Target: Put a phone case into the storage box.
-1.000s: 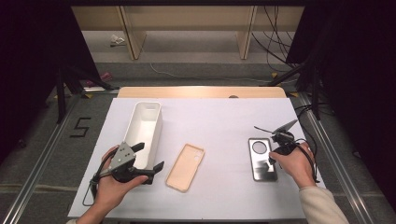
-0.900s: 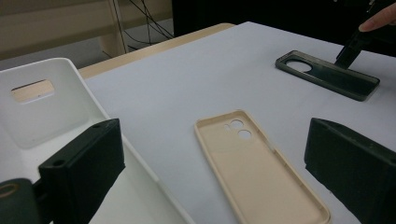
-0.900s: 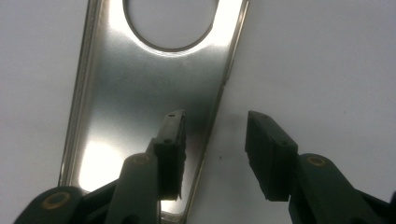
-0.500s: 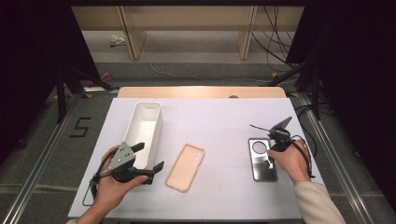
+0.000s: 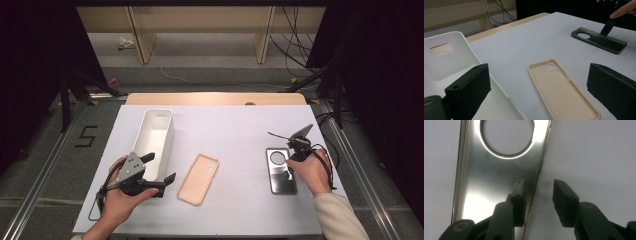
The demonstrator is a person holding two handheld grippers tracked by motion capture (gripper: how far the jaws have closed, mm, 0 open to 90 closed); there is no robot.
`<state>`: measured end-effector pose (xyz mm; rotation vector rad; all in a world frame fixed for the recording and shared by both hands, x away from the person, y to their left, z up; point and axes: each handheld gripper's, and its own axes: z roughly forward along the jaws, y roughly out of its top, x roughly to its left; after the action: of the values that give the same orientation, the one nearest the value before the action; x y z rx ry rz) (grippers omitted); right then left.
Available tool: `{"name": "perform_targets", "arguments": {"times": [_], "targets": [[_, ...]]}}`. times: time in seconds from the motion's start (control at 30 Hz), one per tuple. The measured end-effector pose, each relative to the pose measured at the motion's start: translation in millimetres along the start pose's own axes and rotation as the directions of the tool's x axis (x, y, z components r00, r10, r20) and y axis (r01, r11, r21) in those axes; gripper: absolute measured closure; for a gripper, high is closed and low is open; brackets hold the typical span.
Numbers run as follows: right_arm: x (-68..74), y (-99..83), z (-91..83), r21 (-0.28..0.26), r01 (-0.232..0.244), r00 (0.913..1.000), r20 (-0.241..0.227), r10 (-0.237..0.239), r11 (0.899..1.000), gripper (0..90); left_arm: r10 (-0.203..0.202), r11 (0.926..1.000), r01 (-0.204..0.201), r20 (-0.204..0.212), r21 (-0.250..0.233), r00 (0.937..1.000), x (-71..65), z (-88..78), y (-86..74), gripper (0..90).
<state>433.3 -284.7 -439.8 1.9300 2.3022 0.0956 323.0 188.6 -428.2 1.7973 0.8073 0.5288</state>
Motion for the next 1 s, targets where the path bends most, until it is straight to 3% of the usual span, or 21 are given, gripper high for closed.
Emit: {"name": "perform_targets", "arguments": {"times": [0.47,1.0], "targets": [[0.6,2.6,1.5,0.014,-0.013,0.9999,0.006,0.013,1.000,68.1,0.000,1.0000,0.000,0.003,0.002,1.0000,-0.2,0.3,-0.1,4.7],[2.8,3.8,4.9,0.051,-0.052,0.9986,-0.009,0.052,0.997,79.0,0.000,1.0000,0.000,0.004,-0.001,1.0000,-0.2,0.2,0.0,4.8]]}}
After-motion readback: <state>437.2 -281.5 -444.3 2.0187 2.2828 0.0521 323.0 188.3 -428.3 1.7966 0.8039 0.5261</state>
